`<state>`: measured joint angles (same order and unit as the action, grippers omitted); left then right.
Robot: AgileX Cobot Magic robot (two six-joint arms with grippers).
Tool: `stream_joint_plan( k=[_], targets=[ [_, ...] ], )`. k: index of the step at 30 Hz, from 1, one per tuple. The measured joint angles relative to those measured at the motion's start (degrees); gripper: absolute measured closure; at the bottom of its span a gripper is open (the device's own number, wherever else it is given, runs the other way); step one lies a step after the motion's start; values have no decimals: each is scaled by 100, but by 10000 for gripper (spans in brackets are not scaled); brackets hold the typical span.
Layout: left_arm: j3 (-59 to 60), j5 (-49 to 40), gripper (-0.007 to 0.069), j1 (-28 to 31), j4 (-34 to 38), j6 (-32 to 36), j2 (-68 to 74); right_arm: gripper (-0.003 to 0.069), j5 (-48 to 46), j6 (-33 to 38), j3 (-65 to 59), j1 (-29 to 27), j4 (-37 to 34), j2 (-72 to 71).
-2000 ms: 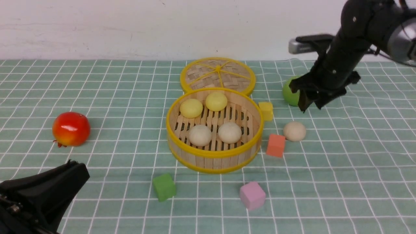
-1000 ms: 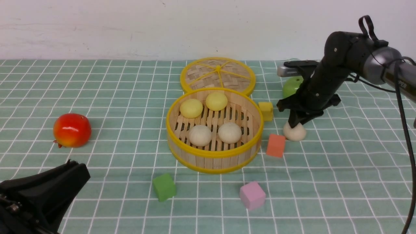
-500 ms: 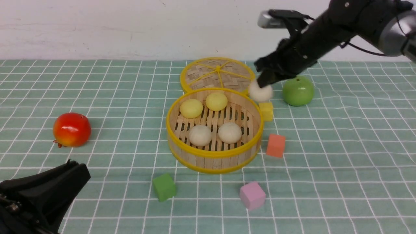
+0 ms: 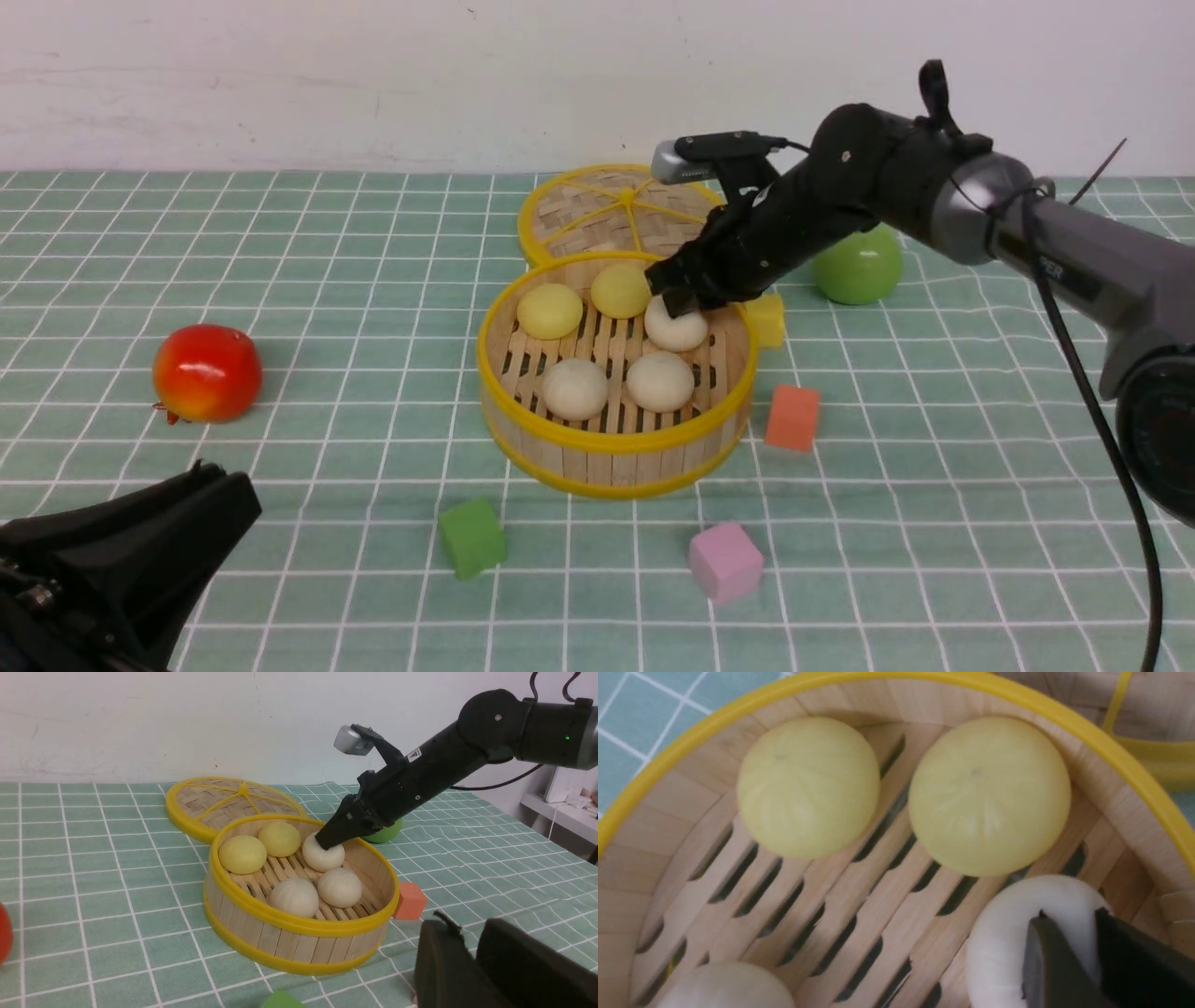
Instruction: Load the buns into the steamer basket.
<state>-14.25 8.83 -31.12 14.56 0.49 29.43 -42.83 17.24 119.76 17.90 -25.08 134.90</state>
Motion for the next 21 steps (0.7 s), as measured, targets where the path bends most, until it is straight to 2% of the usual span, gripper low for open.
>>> stream_joint_plan(
  k=[2, 3, 4, 7, 11, 15, 19, 21],
  targets=[
    [0, -2, 512, 0, 0, 0, 0, 426, 35, -18, 0, 0, 51, 0],
    [0, -2, 512, 0, 0, 0, 0, 418, 36, -18, 0, 0, 51, 0],
    [0, -2, 512, 0, 0, 0, 0, 351, 41, -23, 0, 0, 74, 0],
    [0, -2, 512, 0, 0, 0, 0, 248, -47, -36, 0, 0, 73, -41],
    [0, -2, 512, 0, 0, 0, 0, 165, -489, -36, -7, 0, 122, -350],
    [0, -2, 512, 0, 0, 0, 0, 168, -1073, -42, -7, 0, 387, -1070],
    [0, -6, 512, 0, 0, 0, 0, 273, -2295, -502, -7, 0, 1037, -2096],
    [0, -6, 512, 0, 0, 0, 0, 363, -2704, -786, -31, 0, 1310, -2519]
  ],
)
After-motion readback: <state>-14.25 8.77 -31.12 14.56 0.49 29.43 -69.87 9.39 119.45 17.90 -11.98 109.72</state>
